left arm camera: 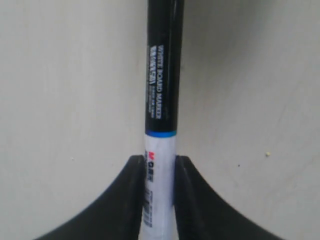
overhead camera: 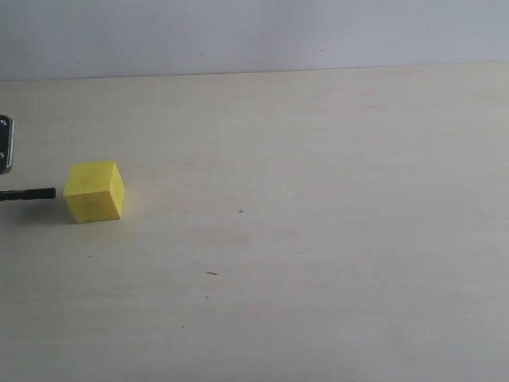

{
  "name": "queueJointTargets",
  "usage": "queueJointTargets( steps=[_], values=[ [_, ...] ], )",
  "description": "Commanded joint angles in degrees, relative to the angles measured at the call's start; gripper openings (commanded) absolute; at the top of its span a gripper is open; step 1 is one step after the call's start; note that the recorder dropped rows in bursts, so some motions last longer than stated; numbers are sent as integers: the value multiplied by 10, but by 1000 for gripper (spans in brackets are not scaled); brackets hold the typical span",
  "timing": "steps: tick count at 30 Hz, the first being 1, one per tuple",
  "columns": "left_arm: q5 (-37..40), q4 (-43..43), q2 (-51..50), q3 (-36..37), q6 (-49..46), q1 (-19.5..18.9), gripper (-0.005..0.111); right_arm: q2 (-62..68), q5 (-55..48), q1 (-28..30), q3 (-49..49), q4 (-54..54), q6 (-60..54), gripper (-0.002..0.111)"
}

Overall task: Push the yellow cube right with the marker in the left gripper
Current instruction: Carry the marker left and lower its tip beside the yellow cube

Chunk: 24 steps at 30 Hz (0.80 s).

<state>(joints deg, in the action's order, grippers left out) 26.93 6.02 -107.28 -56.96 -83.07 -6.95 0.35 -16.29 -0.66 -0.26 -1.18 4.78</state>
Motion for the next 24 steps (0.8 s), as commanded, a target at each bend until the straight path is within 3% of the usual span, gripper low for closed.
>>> queueJointTargets(
  steps=[1,17,24],
  values=[
    [17,-71,7,-4,-61,-11,0,-3,1,4,3,-3,-3,0],
    [-16,-84,7,-4,-55,-4,0,-3,1,4,3,-3,-3,0],
    [-28,-84,7,-4,-93,-4,0,-3,1,4,3,-3,-3,0]
  ],
)
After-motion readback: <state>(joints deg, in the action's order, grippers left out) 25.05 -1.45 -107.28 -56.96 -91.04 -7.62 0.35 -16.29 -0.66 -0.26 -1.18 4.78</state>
